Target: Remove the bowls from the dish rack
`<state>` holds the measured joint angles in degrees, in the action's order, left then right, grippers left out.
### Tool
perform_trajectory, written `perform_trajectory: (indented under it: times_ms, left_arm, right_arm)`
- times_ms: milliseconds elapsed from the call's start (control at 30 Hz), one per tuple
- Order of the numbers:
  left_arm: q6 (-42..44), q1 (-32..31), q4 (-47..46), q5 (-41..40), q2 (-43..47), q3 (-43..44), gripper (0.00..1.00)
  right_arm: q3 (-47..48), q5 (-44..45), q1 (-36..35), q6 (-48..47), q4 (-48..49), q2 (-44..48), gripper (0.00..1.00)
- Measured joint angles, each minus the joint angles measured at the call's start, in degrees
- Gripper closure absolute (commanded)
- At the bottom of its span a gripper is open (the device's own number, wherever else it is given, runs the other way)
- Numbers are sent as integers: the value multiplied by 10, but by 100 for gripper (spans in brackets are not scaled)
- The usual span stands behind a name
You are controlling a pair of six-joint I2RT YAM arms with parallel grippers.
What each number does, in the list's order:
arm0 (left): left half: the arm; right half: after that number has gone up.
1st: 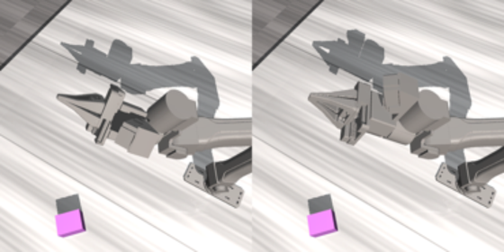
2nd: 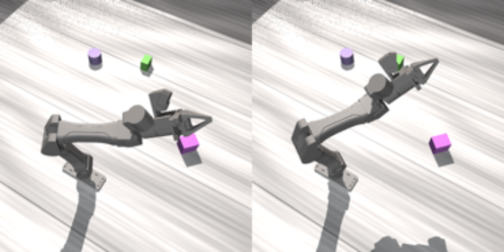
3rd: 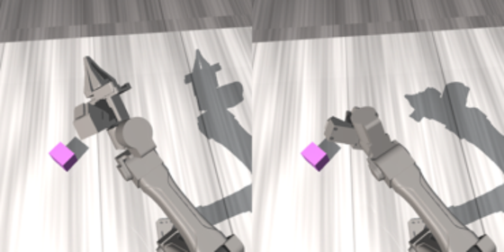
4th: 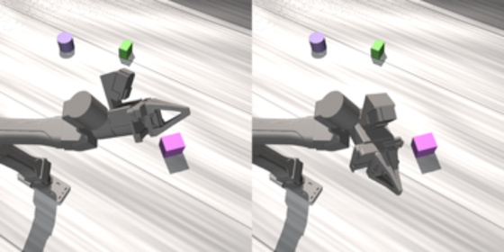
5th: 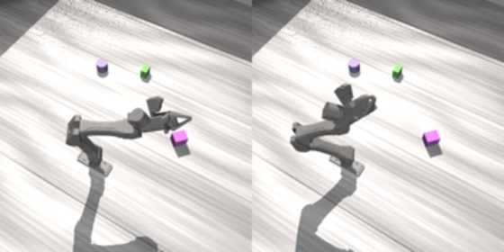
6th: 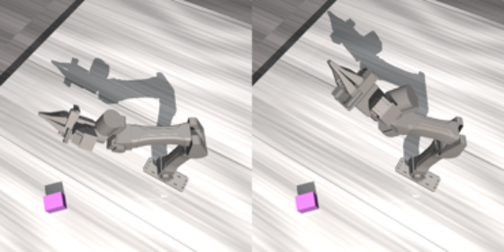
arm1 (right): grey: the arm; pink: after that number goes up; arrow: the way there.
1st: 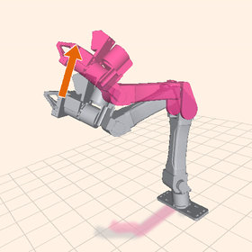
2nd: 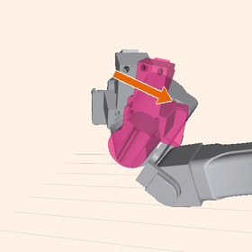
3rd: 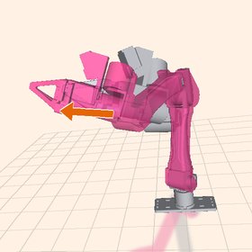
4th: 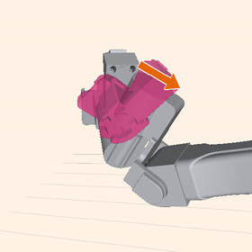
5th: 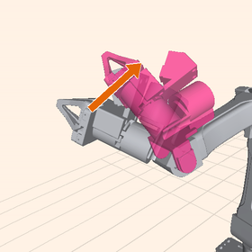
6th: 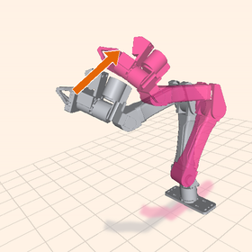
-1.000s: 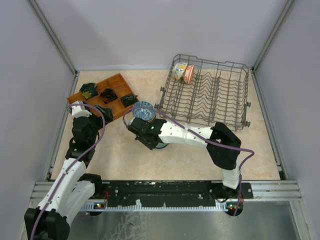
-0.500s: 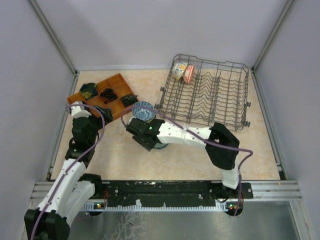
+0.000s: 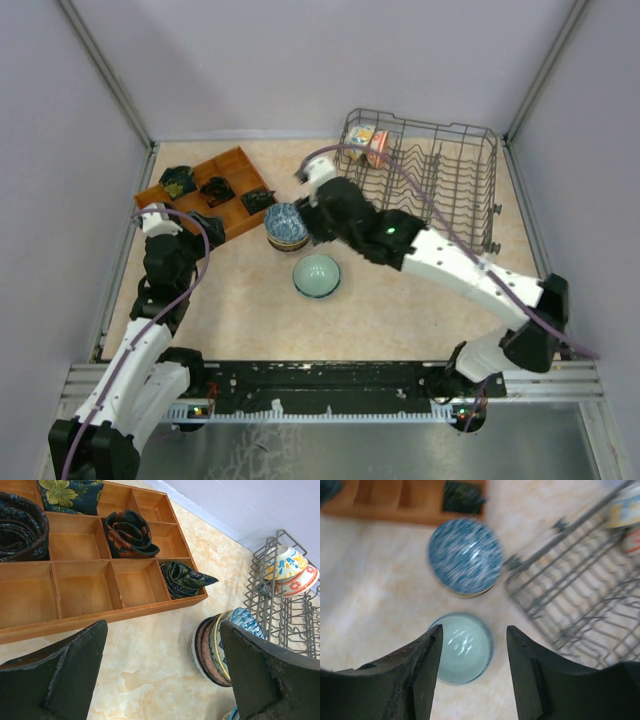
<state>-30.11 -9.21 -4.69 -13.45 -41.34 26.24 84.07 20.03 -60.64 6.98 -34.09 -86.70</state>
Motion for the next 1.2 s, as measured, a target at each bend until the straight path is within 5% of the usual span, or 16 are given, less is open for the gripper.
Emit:
perform_trajectory:
  times_ms: [233,467,800,1200]
  left_arm:
    - [-2,0,-6,0,0,0,0]
    - [-14,0,-38,-4,-5,-23,1]
    - [-29,0,-99,-12,-28,-49,1]
    - [-31,0,-155,-16,-100,-51,1]
  right_arm:
    - [-146,-71,242,24,204,151,41]
    - [-181,-214,427,78,375,80,42]
    - [-126,-393,544,184,549,-168,42]
    - [43,-453,563,215,590,-353,42]
